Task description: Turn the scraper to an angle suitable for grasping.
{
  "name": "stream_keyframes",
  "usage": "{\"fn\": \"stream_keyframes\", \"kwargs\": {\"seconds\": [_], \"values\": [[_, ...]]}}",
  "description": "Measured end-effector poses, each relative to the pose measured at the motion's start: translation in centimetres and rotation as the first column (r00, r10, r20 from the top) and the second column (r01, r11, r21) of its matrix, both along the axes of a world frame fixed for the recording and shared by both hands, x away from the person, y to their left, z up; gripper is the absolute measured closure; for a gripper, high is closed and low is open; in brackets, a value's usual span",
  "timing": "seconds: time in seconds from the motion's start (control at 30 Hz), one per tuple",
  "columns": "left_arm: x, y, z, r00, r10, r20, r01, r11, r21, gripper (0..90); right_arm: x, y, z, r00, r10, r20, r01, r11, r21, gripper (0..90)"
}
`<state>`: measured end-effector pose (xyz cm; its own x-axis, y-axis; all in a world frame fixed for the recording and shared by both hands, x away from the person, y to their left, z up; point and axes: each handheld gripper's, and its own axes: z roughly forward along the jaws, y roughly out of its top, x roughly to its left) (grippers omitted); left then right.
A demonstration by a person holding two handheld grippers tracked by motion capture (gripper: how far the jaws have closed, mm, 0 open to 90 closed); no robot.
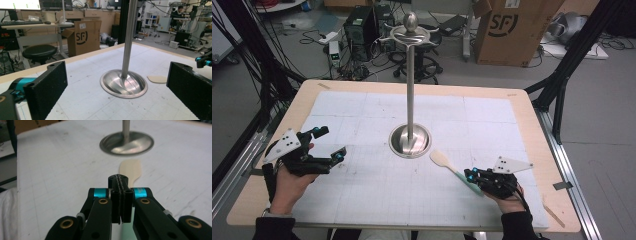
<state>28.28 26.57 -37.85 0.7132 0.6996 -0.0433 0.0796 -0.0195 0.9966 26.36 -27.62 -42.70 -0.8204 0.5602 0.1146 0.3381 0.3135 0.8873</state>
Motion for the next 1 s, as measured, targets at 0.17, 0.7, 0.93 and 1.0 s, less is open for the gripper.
{"fn": "stream_keyframes", "kwargs": {"seconds": [0.17, 0.7, 0.93, 1.0], "values": [[0.0, -0.3, -0.1, 0.9998, -0.017, 0.000, 0.017, 0.9998, 0.012, 3.8, 0.3, 0.5, -0.7, 0.9926, -0.010, -0.121, 0.001, 0.998, -0.067, 89.9], [0.2, -0.5, -0.5, 0.9983, -0.037, -0.044, 0.037, 0.9992, 0.011, 3.8, 0.6, 1.6, -2.1, 0.9880, -0.010, -0.154, -0.020, 0.982, -0.190, 90.0], [0.1, -0.6, -0.5, 0.9976, -0.052, -0.047, 0.052, 0.9986, 0.012, 3.8, 0.9, 1.3, -2.1, 0.9908, -0.046, -0.127, 0.017, 0.976, -0.217, 90.0], [0.1, -0.6, -0.5, 0.9976, -0.051, -0.047, 0.051, 0.9986, 0.014, 3.8, 1.1, 1.1, -2.1, 0.9911, -0.064, -0.117, 0.036, 0.973, -0.227, 90.0]]}}
